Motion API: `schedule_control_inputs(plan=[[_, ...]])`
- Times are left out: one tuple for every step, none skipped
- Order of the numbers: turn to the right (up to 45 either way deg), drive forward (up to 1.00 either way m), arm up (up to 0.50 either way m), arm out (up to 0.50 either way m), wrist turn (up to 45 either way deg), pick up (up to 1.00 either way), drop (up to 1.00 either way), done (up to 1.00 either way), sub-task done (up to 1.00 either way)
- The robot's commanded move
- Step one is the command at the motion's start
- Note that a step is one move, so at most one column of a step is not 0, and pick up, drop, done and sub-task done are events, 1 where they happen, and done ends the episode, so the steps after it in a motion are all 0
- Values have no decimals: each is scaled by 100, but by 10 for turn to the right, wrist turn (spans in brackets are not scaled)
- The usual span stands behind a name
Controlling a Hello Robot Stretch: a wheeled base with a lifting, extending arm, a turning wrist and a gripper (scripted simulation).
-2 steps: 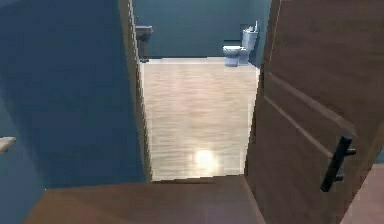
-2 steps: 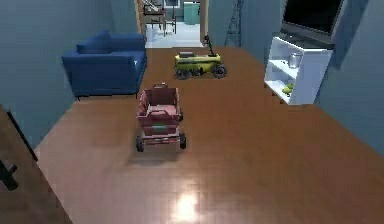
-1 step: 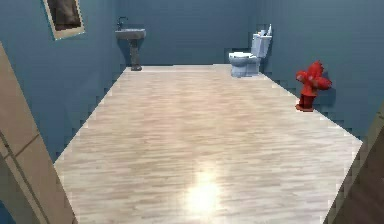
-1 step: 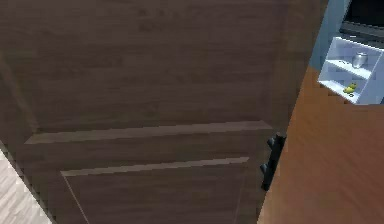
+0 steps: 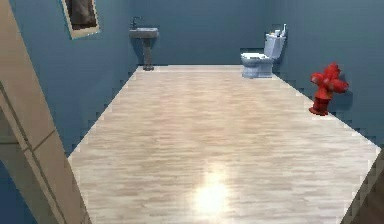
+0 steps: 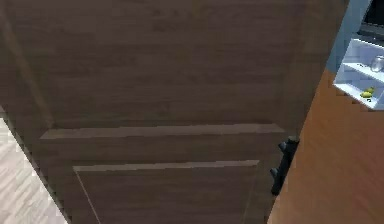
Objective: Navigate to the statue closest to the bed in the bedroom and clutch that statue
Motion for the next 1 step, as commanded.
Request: schedule_control_inputs(plan=[[0, 70, 0, 0, 0, 0, 0, 0, 0]])
